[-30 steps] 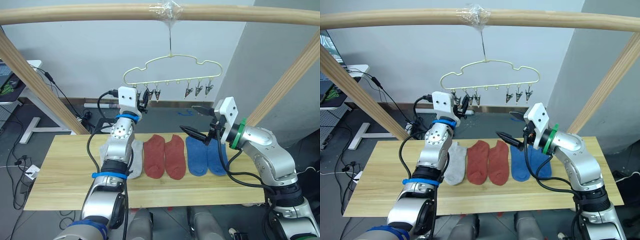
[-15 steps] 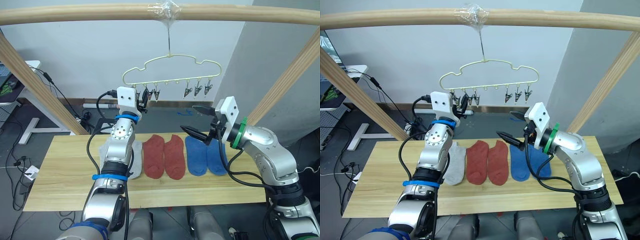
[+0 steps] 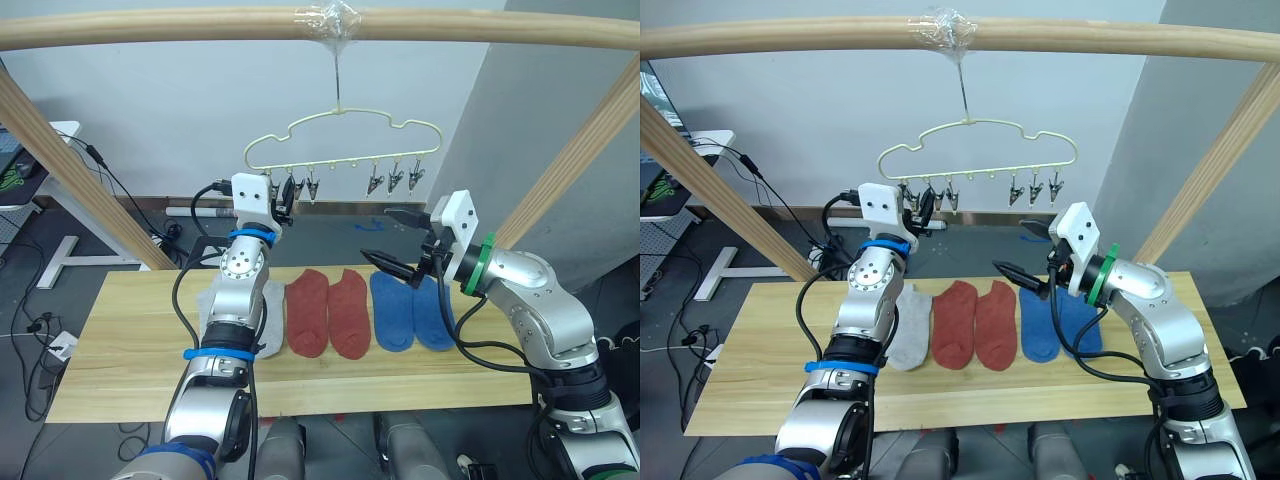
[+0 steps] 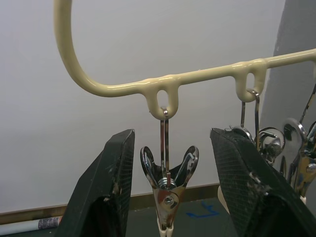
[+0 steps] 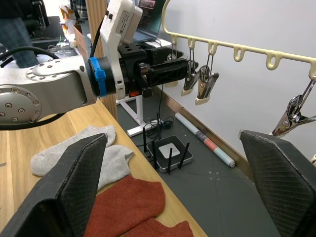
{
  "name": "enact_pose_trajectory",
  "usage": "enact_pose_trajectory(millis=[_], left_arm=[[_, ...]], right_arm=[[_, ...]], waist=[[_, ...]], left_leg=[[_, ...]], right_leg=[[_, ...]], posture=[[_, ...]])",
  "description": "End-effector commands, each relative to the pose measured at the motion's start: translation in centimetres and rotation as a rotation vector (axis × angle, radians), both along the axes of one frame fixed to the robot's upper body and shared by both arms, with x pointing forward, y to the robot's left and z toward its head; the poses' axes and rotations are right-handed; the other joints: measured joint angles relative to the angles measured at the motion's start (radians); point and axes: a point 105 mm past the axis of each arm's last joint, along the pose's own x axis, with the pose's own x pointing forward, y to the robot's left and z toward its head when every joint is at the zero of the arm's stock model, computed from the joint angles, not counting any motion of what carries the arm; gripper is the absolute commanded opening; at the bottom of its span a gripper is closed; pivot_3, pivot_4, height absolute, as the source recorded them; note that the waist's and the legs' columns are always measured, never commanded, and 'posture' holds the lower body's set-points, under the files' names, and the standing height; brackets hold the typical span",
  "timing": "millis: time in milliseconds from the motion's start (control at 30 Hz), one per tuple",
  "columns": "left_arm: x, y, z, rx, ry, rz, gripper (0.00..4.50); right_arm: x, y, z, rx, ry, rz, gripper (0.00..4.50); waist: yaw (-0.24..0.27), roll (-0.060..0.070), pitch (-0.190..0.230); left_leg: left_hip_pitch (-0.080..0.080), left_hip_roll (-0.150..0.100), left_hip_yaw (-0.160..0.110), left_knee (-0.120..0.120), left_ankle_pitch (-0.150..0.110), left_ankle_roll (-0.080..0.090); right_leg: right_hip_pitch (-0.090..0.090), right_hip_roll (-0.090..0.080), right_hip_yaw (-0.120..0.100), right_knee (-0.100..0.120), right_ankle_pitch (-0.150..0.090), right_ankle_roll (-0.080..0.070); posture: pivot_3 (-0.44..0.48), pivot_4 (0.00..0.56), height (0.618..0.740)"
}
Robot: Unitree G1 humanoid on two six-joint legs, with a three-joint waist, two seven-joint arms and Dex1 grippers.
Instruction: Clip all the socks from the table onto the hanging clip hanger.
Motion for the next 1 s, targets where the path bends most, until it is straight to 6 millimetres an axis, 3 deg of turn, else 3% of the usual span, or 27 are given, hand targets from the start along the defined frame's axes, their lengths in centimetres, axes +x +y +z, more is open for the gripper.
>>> enact_pose_trajectory(millis=[33,133,267,533,600,633,700,833,1000], left_arm=[[-0.1,0.0,1.8,-0.011,-0.064,-0.011,1.62],[-0.2,-0.1,1.9,-0.011,-0.067,-0.013,0.72],[-0.1,0.0,1.9,-0.012,-0.068,-0.011,0.09],[-0.1,0.2,1.8,0.004,-0.058,-0.015,0.08],[-0.3,0.3,2.0,0.020,-0.051,-0.029,0.08],[-0.4,0.5,2.2,0.014,-0.044,-0.042,0.08],[-0.5,0.9,2.4,0.007,-0.034,-0.060,0.08],[-1.0,1.2,2.2,0.018,-0.011,-0.082,0.08],[-1.5,1.5,1.5,0.031,0.015,-0.085,0.08]], right_arm=[[-0.4,0.0,1.5,0.016,-0.049,0.018,4.50],[-0.4,0.0,1.4,0.014,-0.048,0.017,4.50],[-0.4,0.0,1.4,0.012,-0.049,0.017,4.50],[-0.3,0.2,1.3,0.016,-0.045,0.013,4.50],[0.5,-1.1,-2.2,-0.071,0.031,-0.090,4.50],[1.1,-2.7,-5.0,-0.148,0.084,-0.182,4.50],[1.8,-5.4,-8.6,-0.240,0.155,-0.324,4.50],[3.0,-8.6,-11.8,-0.257,0.253,-0.509,4.50],[4.5,-10.0,-14.4,-0.273,0.310,-0.580,4.50]], waist=[[0.000,0.000,0.000],[-0.001,0.000,0.000],[-0.001,0.000,0.000],[-0.001,0.000,0.000],[0.000,0.000,0.000],[0.002,0.000,0.000],[0.008,0.000,0.000],[0.005,0.002,0.002],[-0.007,0.002,0.002]], left_leg=[[0.000,0.000,0.000,0.000,0.000,0.000],[0.000,0.000,0.000,0.000,0.000,0.000],[0.000,0.000,0.000,0.000,0.000,0.000],[0.000,0.000,0.000,0.000,0.000,0.000],[0.000,0.000,0.000,0.000,0.000,0.000],[0.000,0.000,0.000,0.000,0.000,0.000],[0.000,0.000,-0.001,0.000,0.000,0.000],[-0.002,-0.001,0.001,0.000,0.000,0.000],[0.000,0.000,0.000,0.000,0.000,0.000]], right_leg=[[0.000,0.000,0.000,0.000,0.000,0.000],[0.000,0.000,0.000,0.000,0.000,0.000],[0.000,0.000,0.000,0.000,0.000,0.000],[0.000,0.000,0.000,0.000,0.000,0.000],[0.000,0.000,0.000,0.000,0.000,0.000],[0.000,0.000,0.000,0.000,0.000,0.000],[0.000,0.000,-0.001,0.000,0.000,0.000],[-0.002,-0.001,0.001,0.000,0.000,0.000],[-0.002,0.000,0.000,0.002,0.000,0.000]], posture=[[-0.042,0.240,0.740],[-0.042,0.240,0.740],[-0.042,0.240,0.740],[-0.035,0.234,0.740],[-0.018,0.233,0.740],[-0.009,0.232,0.740],[-0.004,0.235,0.740],[0.005,0.230,0.740],[0.002,0.223,0.740]])
